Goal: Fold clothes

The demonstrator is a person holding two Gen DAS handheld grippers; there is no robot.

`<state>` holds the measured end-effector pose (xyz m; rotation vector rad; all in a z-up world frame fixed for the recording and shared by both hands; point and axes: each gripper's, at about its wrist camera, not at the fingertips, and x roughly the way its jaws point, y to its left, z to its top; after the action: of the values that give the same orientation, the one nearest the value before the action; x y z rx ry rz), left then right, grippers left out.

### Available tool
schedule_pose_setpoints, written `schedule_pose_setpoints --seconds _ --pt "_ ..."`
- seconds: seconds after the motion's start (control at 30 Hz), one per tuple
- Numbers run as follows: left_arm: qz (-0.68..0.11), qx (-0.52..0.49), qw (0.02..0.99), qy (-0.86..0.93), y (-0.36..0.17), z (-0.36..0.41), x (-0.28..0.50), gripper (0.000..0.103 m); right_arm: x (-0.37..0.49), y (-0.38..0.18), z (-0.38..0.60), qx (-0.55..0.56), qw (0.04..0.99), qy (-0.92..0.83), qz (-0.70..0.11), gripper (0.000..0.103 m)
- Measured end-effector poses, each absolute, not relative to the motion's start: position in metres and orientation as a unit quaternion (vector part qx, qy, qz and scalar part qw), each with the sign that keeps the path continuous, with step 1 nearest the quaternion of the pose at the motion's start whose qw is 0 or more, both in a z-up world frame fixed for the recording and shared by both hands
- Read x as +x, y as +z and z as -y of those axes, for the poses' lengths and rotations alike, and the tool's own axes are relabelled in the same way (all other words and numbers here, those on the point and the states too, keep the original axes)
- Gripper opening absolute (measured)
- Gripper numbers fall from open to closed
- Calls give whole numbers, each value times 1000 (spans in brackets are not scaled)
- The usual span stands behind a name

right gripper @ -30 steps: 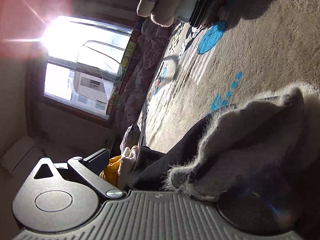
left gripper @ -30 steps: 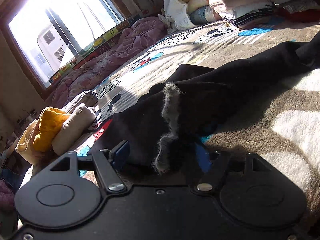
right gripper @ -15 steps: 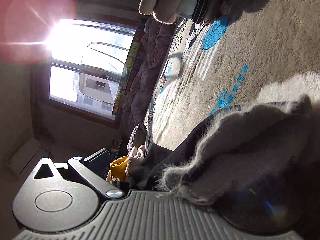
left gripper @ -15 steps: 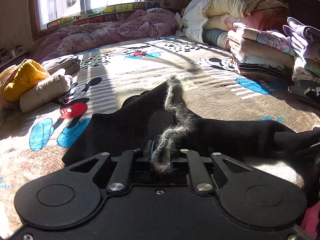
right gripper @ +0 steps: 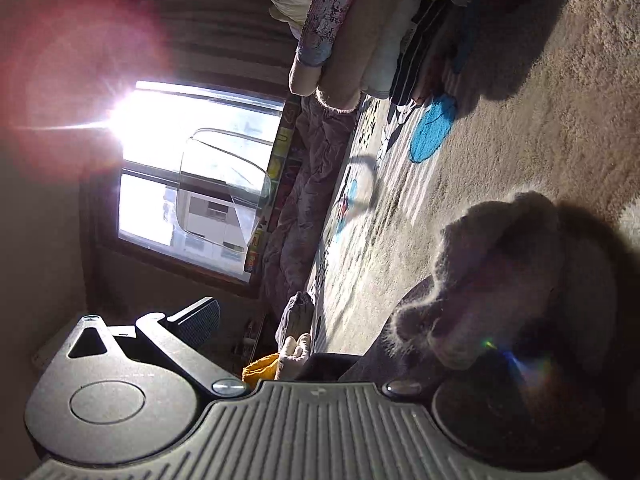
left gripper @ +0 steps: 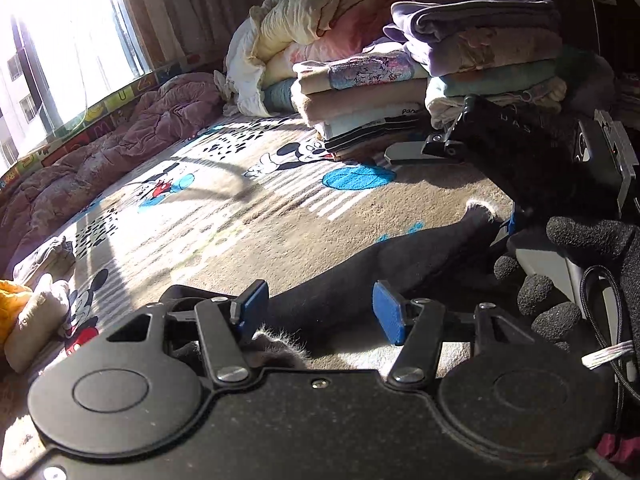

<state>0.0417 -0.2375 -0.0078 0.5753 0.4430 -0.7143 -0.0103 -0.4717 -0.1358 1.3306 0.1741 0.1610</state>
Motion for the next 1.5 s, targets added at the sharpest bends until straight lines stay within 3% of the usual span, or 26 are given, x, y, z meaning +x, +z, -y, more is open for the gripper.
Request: schedule_pose_setpoints --seconds 0.3,0.33,0.37,0.43,0.63,0.8,0.97,1.23,1.5 --pt "-153 443 790 -395 -76 323 44 58 -17 -136 482 618 780 74 -67 103" --pt "-157 437 791 -400 -74 327 50 45 -19 -135 484 613 785 66 -65 103" --pt "-161 431 791 -404 -73 330 56 25 -22 -135 488 613 786 58 -58 103" --pt "-167 414 795 -410 -68 336 70 7 -27 -138 497 627 776 55 -37 103" --pt "-178 235 888 -353 -4 295 129 6 -32 -139 505 616 787 24 -19 102" --pt "-175 61 946 -265 54 202 187 6 -18 -135 495 598 800 37 -39 102" --pt "-161 -53 967 -191 80 99 212 6 10 -134 471 583 805 67 -92 102" --pt "-156 -195 964 -93 53 -42 219 6 41 -135 430 561 805 106 -162 103" --pt "-168 -296 939 -51 2 -134 212 5 55 -134 400 527 818 126 -192 103"
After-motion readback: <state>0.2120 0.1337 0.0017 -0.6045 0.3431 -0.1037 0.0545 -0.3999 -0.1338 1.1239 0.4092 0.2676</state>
